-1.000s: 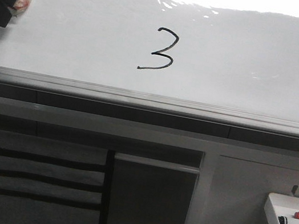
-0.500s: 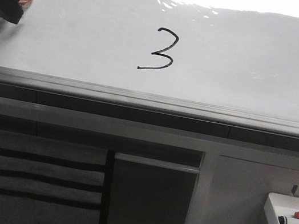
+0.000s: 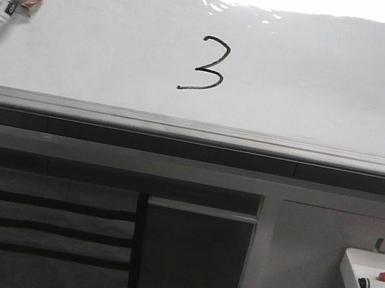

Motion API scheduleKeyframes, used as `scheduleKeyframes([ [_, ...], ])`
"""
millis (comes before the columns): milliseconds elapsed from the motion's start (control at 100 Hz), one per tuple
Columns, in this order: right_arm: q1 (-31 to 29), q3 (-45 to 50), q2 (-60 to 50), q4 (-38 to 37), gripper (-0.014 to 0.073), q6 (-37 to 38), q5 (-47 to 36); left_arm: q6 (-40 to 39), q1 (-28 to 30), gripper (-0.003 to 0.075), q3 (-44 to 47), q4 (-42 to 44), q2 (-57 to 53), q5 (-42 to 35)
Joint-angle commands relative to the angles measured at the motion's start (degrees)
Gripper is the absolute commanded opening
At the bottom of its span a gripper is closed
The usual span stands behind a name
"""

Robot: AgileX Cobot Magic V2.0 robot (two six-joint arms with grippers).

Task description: Write number 3 on whiteboard

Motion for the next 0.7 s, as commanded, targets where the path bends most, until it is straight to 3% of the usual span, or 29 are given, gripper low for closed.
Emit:
scheduleKeyframes([
  [0,-0.56,3.17,-4.07,-1.13,0.0333,2.85,-9.64,-12.44,0.25,0.0356,-1.23,8.17,-5.1,1.87],
  [70,-0.56,7.68,-7.32,-1.12,0.0333,3.54,-15.09,-17.04,0.25,0.0356,0.67,9.62,-9.1,1.92],
  [310,-0.56,19.79,-15.97,-1.12,0.0327,3.76,-29.69,-20.09,0.25,0.0329,13.17,4.52,-22.95,-6.62],
  [400,-0.56,21.86,-17.22,-1.12,0.0229,3.76,-30.36,-20.09,0.25,0.0262,17.17,4.53,-26.03,-11.4],
  [580,-0.56,22.63,-17.53,-1.24,-0.0067,2.07,-30.35,-20.09,0.25,0.0027,22.4,4.87,-28.08,-19.87],
  [620,-0.56,22.63,-17.53,-1.28,-0.0068,2.07,-30.35,-20.09,0.25,-0.0022,22.93,4.87,-27.98,-20.32],
  [690,-0.56,22.63,-17.53,-1.28,-0.0068,2.07,-28.73,-20.09,0.25,-0.002,23.32,4.52,-27.98,-20.19],
])
